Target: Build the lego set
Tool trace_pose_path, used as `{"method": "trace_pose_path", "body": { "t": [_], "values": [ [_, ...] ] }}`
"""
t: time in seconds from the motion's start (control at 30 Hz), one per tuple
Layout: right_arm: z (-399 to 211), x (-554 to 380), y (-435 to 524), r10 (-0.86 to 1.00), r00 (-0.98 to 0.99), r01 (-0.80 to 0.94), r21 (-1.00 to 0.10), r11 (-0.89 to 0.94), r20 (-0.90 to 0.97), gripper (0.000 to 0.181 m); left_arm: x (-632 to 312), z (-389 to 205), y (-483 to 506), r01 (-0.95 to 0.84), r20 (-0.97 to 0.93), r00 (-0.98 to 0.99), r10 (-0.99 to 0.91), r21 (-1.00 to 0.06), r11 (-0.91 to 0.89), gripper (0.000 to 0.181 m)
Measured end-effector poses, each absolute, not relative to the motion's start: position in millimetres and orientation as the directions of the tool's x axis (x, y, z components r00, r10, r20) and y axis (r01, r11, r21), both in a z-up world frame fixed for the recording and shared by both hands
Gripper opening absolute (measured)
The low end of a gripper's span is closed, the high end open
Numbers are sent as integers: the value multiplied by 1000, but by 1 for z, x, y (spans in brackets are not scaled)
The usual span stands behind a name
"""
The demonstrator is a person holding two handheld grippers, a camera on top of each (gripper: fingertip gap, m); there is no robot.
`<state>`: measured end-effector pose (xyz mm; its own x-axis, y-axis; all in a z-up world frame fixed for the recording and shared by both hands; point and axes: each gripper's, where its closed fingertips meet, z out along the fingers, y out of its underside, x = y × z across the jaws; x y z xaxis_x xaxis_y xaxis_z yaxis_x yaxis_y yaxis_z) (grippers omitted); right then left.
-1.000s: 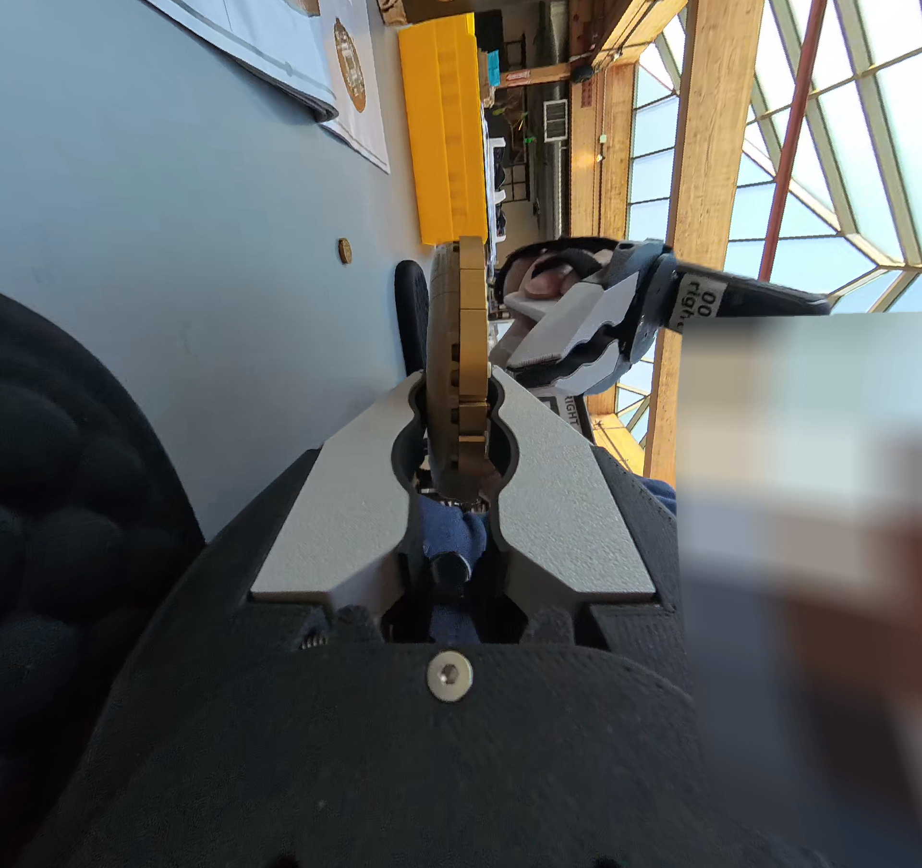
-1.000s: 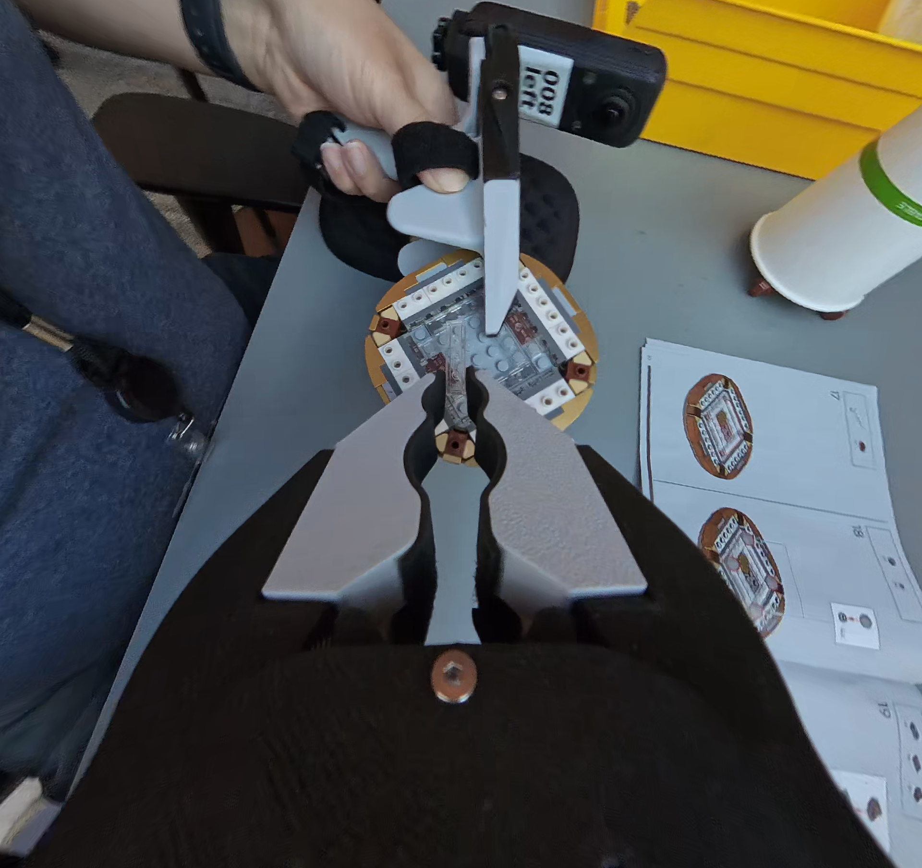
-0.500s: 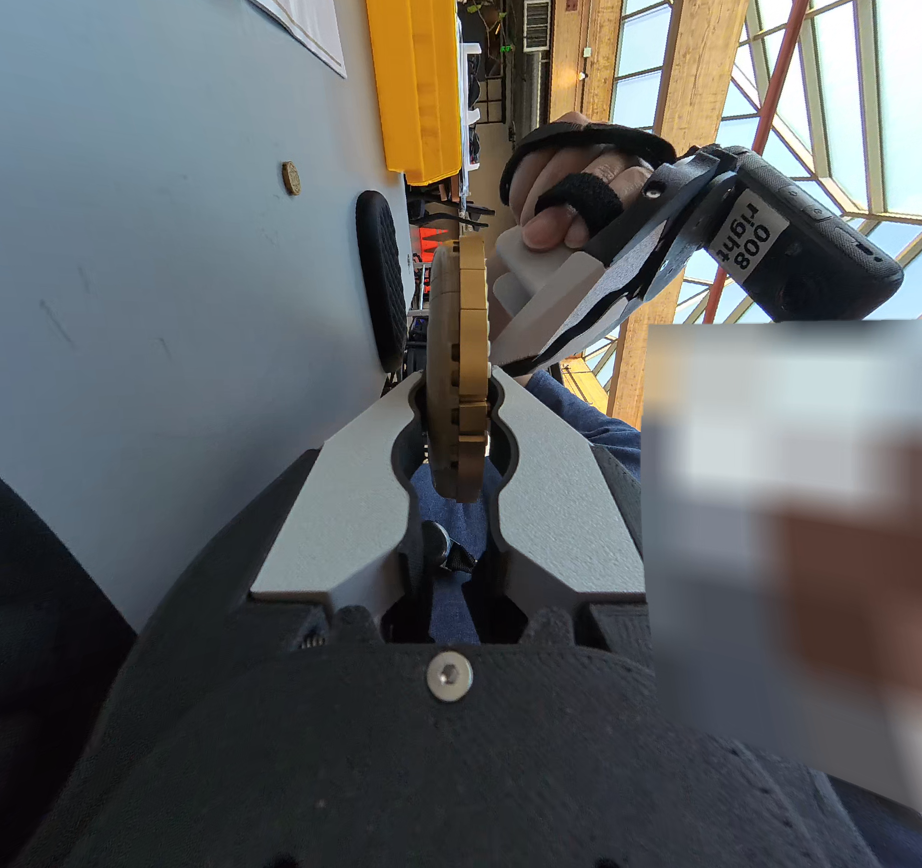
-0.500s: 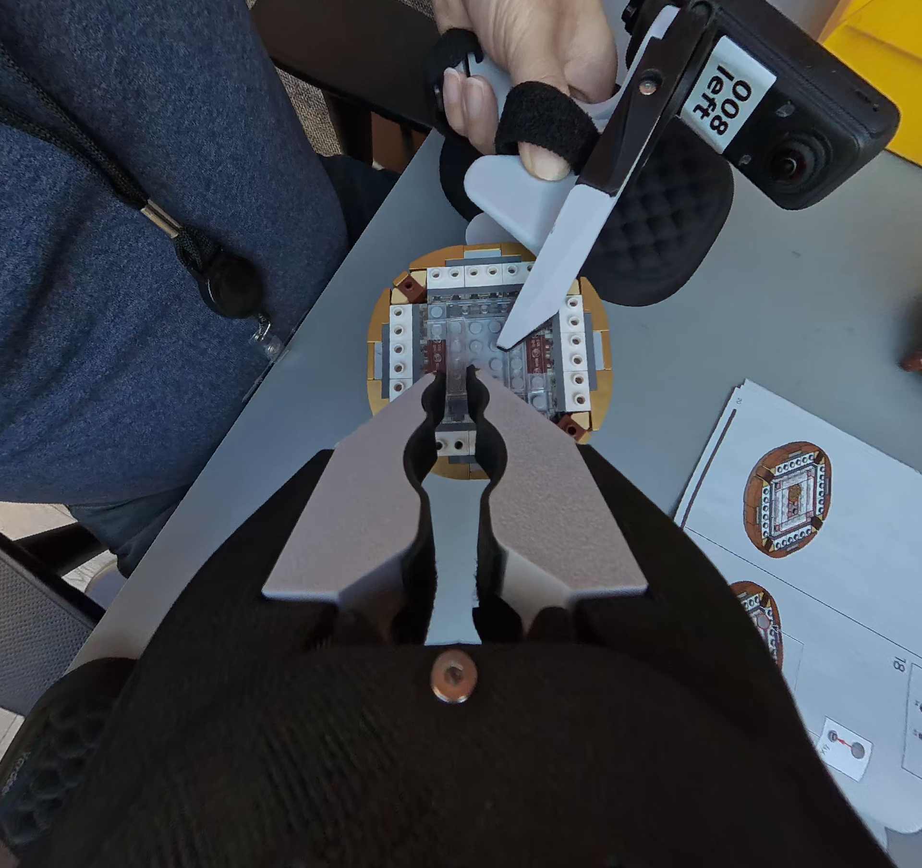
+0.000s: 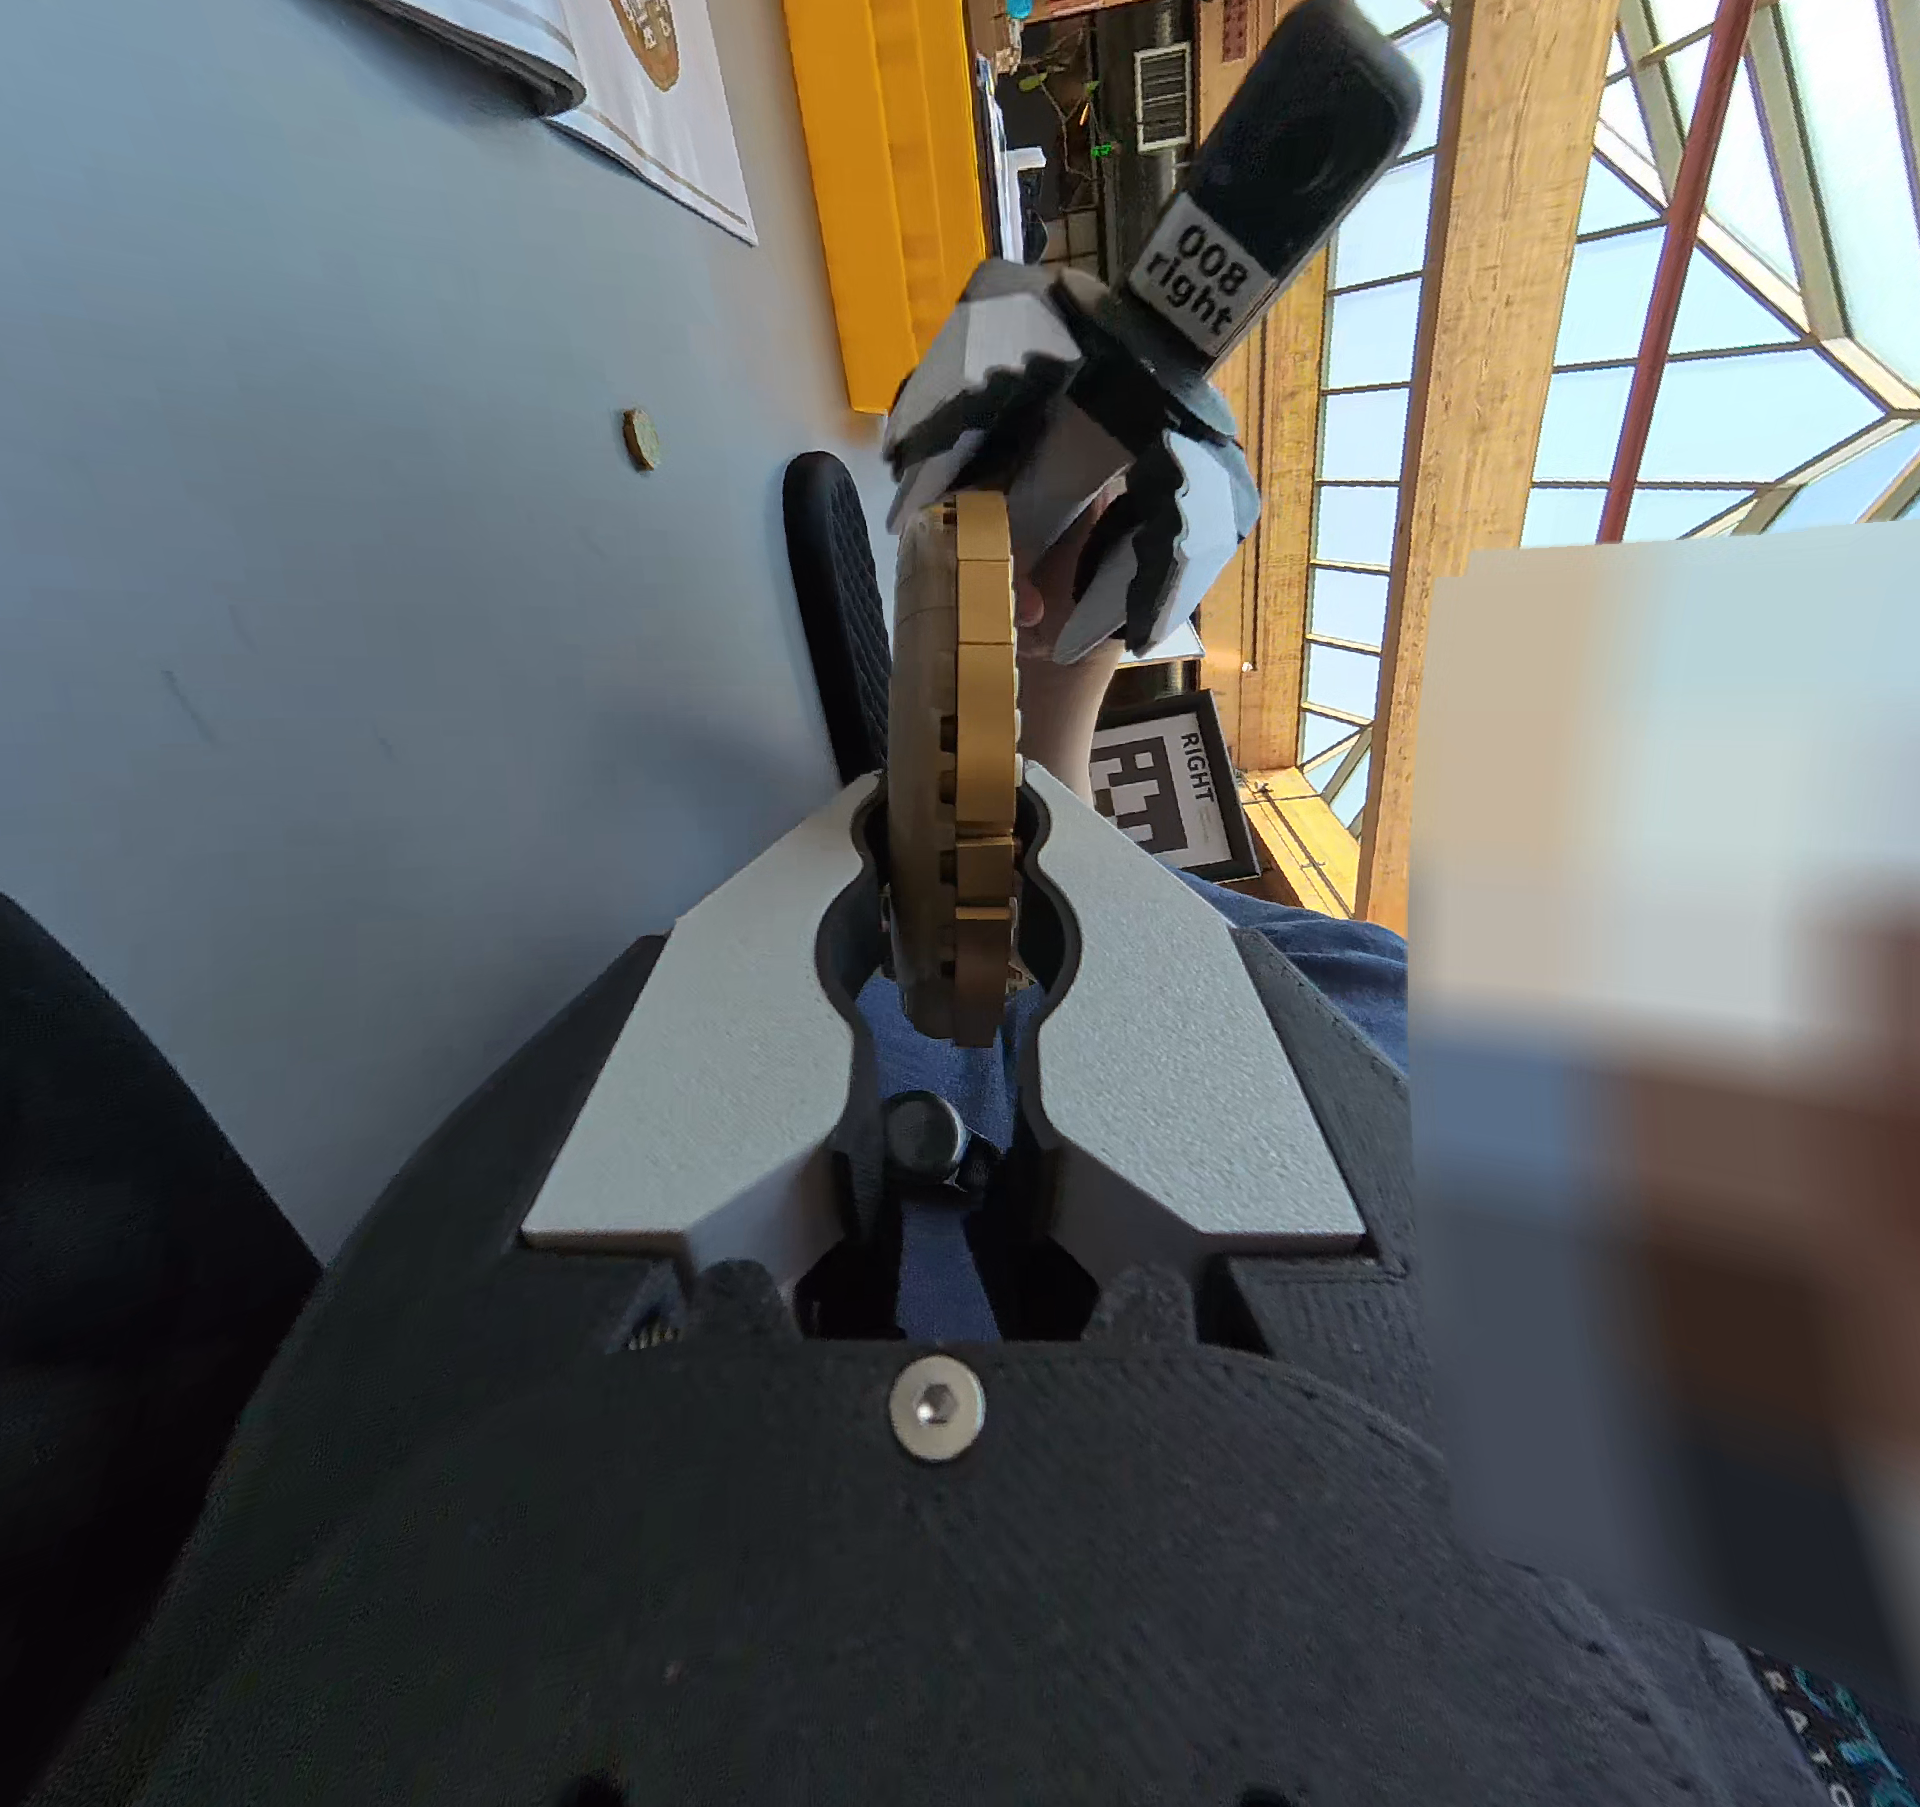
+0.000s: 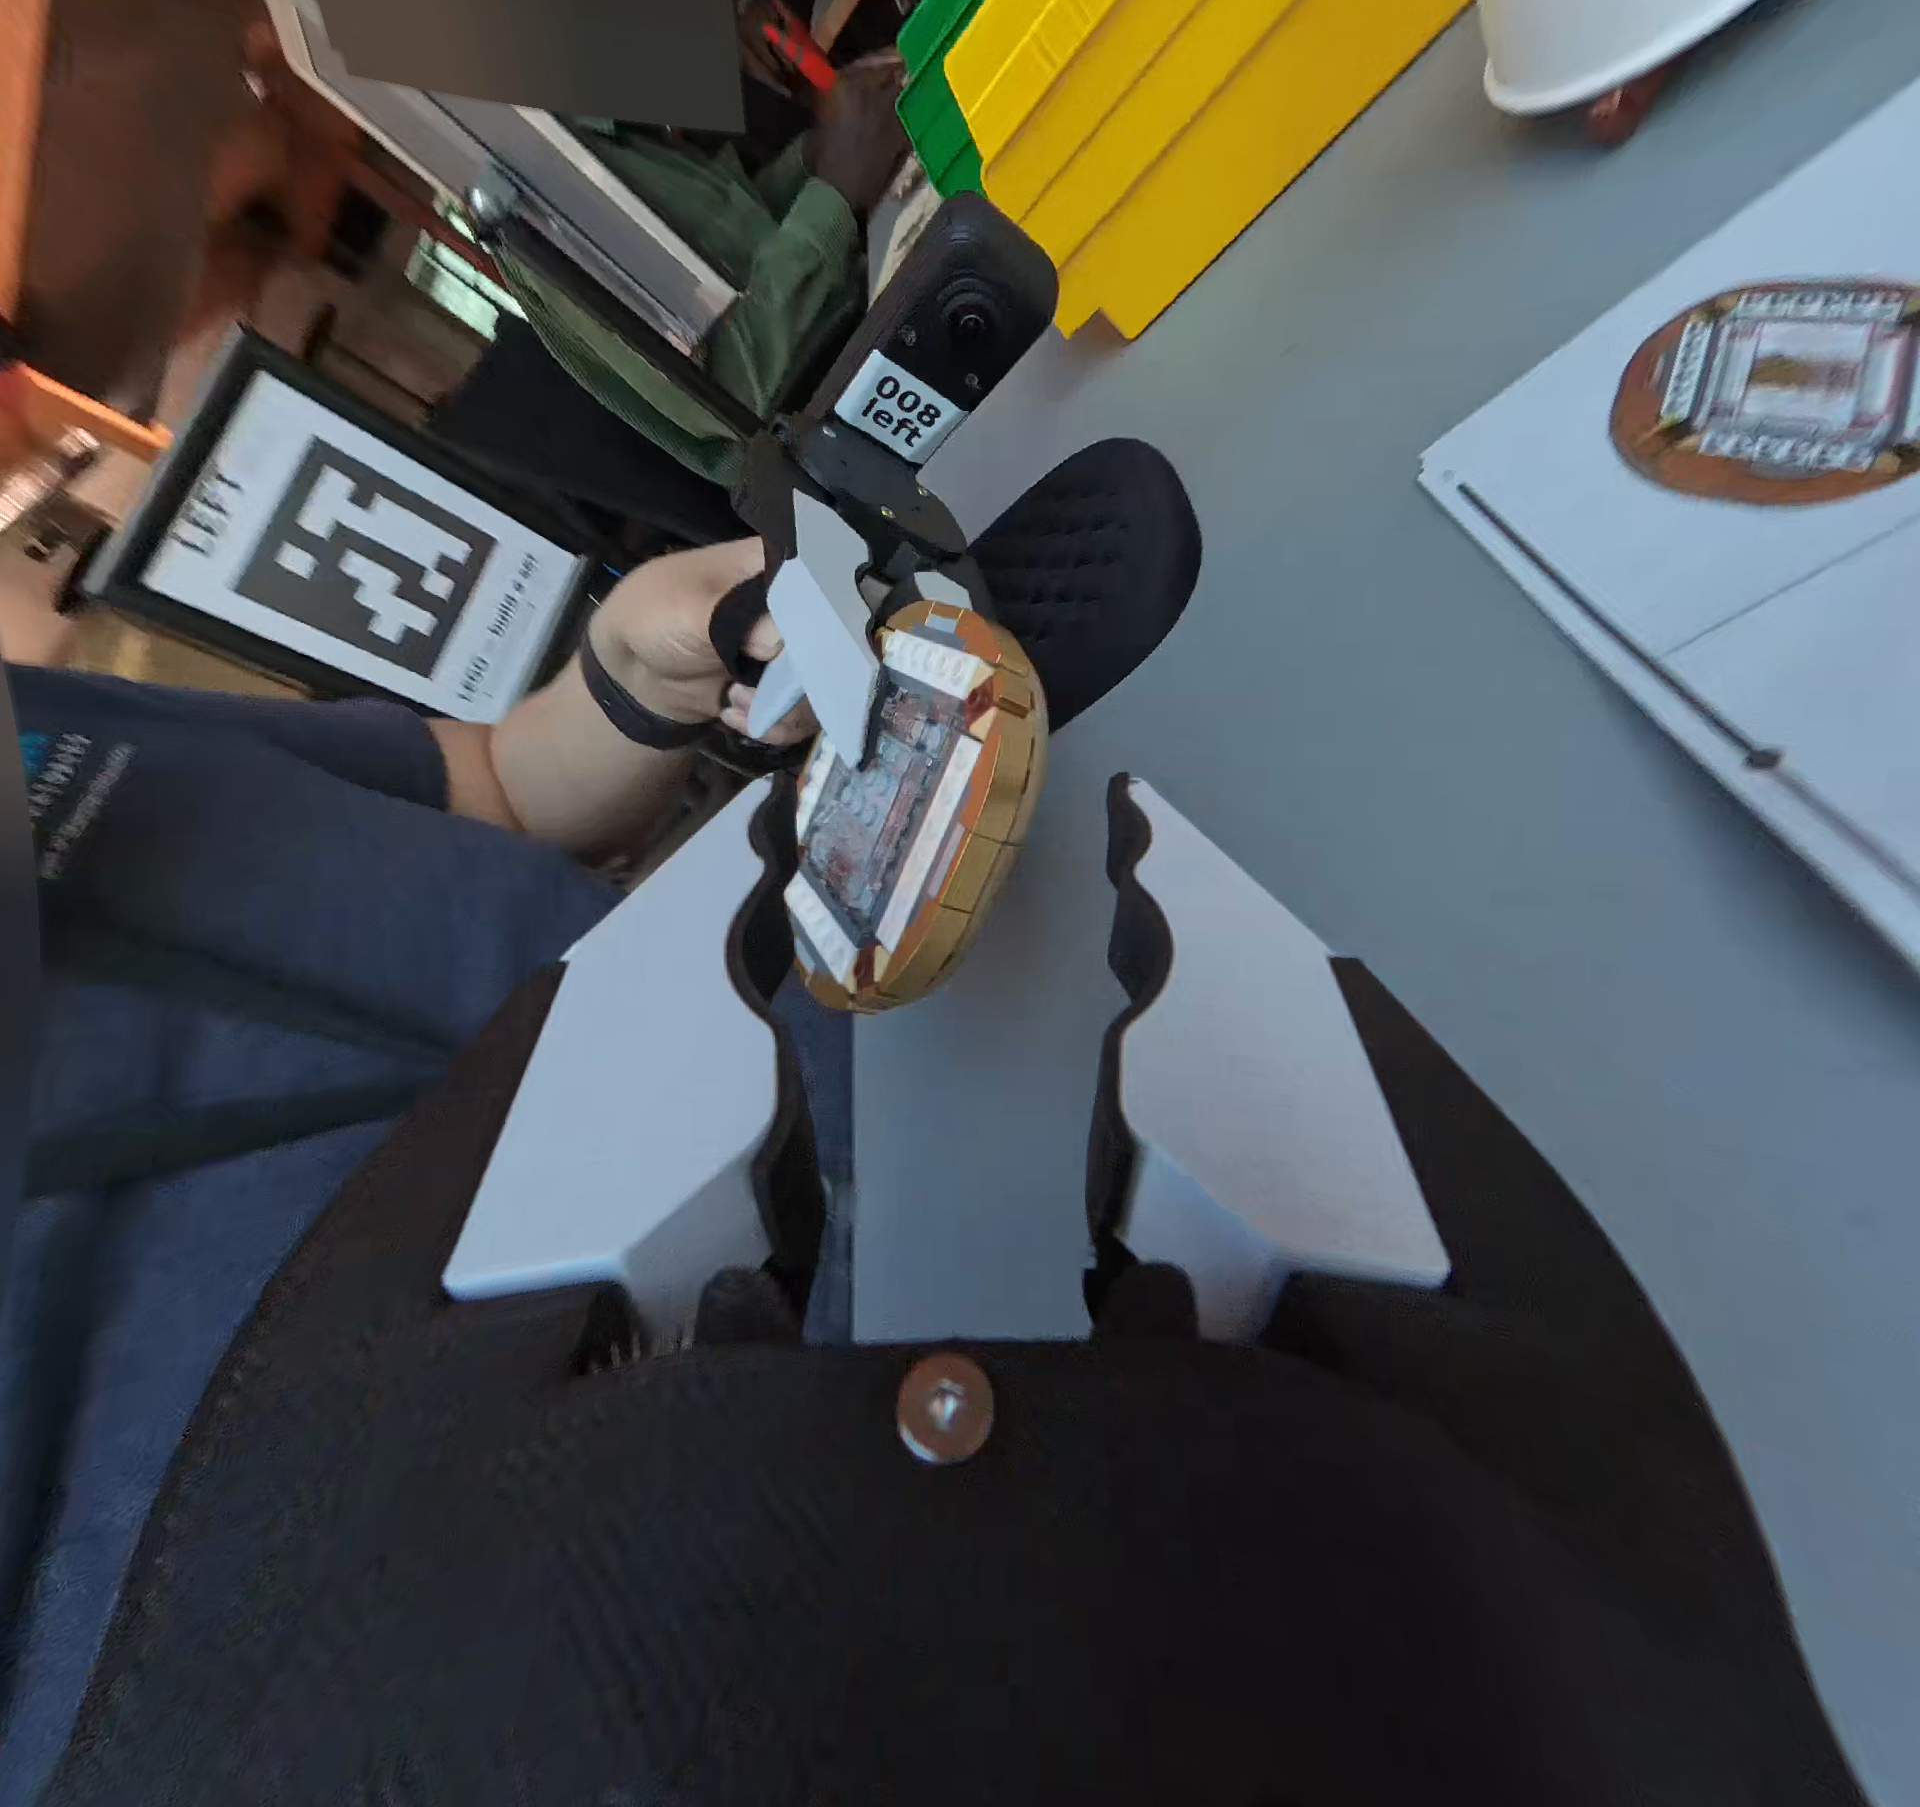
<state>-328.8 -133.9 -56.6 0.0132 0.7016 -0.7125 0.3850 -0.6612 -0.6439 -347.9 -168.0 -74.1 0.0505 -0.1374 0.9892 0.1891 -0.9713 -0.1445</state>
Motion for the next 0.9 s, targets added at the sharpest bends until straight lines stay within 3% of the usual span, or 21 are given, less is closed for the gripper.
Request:
{"method": "trace_pose_path", "body": {
  "t": [0.03,0.17,0.4,0.9],
  "values": [
    [-60,-329,-136,646,27,363,-595,-717,-763,59,-348,-75,-167,192,988,62,-144,-153,-969,19],
    [-73,-336,-151,557,41,379,-503,-777,-830,59,-346,-76,-167,190,985,70,-158,-168,-967,19],
    [-83,-344,-158,574,34,448,-501,-741,-818,54,-343,-81,-168,195,989,54,-141,-149,-969,19],
    [-99,-339,-142,533,74,375,-472,-798,-843,50,-349,-90,-162,220,992,60,-113,-124,-968,19]
  ]
}}
